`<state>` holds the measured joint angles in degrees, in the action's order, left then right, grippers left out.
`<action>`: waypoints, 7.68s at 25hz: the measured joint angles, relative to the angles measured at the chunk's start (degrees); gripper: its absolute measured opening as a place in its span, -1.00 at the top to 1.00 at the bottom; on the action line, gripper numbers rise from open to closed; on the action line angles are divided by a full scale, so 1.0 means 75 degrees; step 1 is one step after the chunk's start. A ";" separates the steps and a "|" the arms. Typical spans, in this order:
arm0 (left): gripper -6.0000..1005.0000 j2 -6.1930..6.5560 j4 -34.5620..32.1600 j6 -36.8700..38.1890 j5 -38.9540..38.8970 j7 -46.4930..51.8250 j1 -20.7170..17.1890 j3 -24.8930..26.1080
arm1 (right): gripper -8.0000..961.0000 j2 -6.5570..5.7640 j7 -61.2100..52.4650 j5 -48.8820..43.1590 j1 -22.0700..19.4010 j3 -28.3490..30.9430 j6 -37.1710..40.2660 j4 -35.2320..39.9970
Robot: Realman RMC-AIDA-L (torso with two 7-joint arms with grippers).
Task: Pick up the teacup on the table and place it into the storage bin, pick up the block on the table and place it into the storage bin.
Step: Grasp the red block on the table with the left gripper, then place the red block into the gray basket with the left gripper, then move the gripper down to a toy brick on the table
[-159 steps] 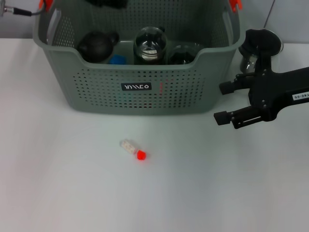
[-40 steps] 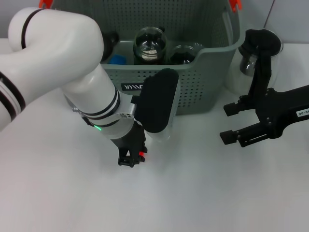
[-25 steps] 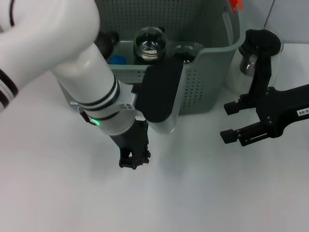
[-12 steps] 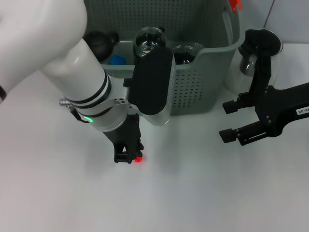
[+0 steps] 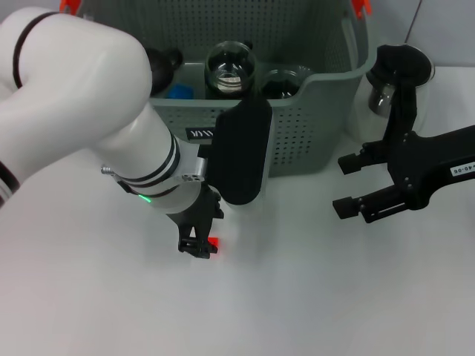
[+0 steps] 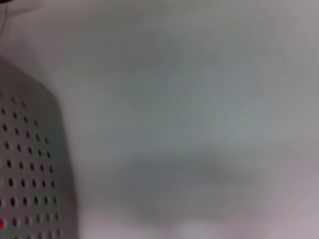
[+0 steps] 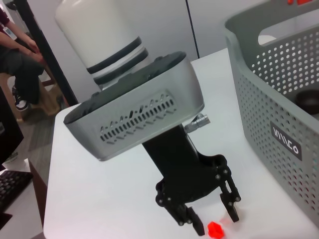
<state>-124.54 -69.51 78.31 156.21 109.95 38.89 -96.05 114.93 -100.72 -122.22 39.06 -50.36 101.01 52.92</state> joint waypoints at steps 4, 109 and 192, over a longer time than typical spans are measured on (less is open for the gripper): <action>0.04 0.0000 0.0015 -0.0044 0.0000 0.0002 -0.0033 -0.0048 | -0.89 0.0004 0.0000 0.0004 0.0016 0.0000 -0.0002 0.0009; 0.49 0.0000 0.0992 -0.0647 0.0079 0.0041 0.0446 -0.0424 | -0.73 0.0028 0.0046 0.0007 -0.0001 0.0093 -0.0085 0.0039; -0.89 0.0034 -0.4417 0.2525 -0.3072 0.1689 -0.1588 0.3786 | -0.71 -0.0003 0.0203 0.0030 0.0014 0.0620 0.0103 -0.0001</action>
<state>-124.29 -102.64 97.25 133.17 122.62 26.99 -67.66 114.91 -99.20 -121.99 39.16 -45.71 101.79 52.91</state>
